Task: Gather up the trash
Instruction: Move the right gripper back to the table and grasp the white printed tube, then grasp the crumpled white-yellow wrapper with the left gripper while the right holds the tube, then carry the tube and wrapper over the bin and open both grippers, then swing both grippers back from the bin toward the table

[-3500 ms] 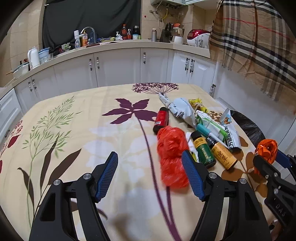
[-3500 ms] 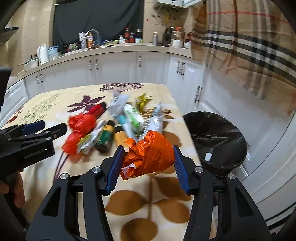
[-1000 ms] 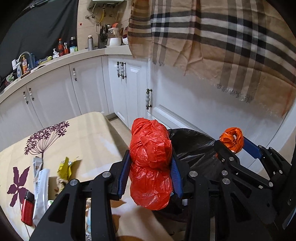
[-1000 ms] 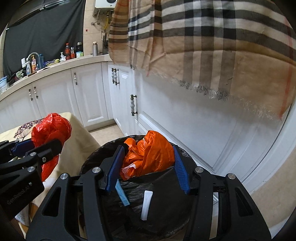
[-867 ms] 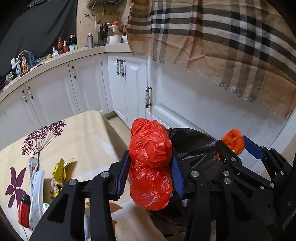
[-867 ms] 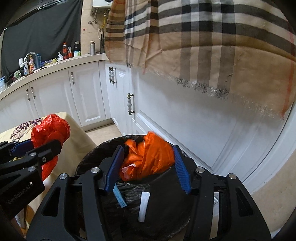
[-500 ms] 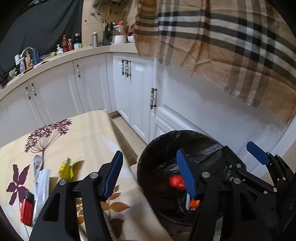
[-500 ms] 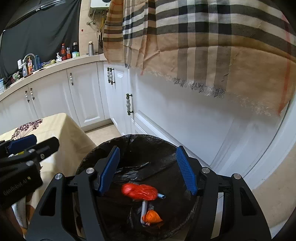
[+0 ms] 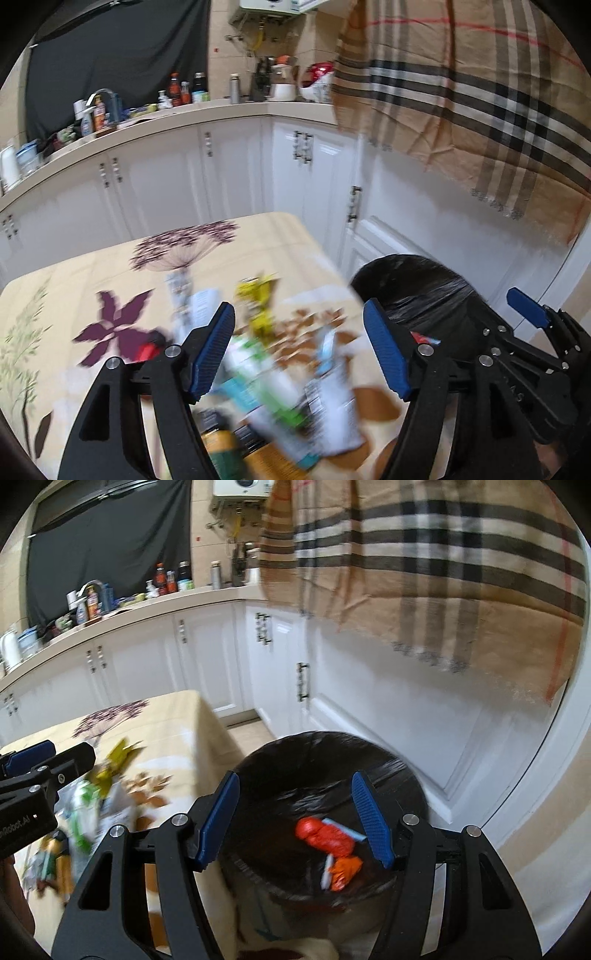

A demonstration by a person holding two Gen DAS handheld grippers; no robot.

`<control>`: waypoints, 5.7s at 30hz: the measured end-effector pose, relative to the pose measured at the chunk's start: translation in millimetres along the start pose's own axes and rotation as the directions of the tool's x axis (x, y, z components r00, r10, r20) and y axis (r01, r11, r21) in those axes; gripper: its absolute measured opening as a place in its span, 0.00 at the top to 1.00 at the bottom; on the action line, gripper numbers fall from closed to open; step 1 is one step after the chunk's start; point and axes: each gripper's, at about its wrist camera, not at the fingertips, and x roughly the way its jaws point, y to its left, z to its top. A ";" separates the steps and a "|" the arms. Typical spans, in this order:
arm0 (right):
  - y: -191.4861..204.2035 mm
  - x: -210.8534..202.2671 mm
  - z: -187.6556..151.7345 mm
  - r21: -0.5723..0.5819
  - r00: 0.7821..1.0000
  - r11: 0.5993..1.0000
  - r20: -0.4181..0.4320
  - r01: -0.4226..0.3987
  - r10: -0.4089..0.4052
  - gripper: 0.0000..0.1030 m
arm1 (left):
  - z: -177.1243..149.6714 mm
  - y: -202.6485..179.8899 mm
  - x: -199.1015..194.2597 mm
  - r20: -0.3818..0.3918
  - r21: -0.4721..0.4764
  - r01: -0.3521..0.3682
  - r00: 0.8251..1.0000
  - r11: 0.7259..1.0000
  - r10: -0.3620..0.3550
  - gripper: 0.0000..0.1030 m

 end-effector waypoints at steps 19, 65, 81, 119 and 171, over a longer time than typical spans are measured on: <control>106.5 -10.1 -20.6 -0.132 0.985 0.979 -0.101 -0.154 0.141 0.40 | -65.7 122.6 -55.8 -0.061 -0.130 -0.224 0.974 0.966 0.218 0.32; 64.6 -15.2 -29.4 -0.059 0.965 0.977 -0.178 -0.204 0.191 0.79 | -92.9 82.0 -25.3 -0.222 -0.103 -0.072 0.974 0.992 0.048 0.64; 61.0 -27.0 -18.8 -0.062 0.976 0.979 -0.116 -0.193 0.185 0.79 | -75.3 75.6 -53.8 -0.098 -0.086 -0.048 0.994 0.995 0.039 0.84; -56.8 68.1 16.3 0.043 0.993 0.993 -0.055 0.111 -0.108 0.79 | 20.0 -93.2 72.1 -0.045 0.148 0.116 0.993 0.982 -0.110 0.83; 85.4 -28.9 -28.4 -0.104 0.980 0.979 -0.118 -0.173 0.161 0.58 | -53.2 87.6 -48.0 -0.057 -0.057 -0.185 0.982 0.981 0.181 0.43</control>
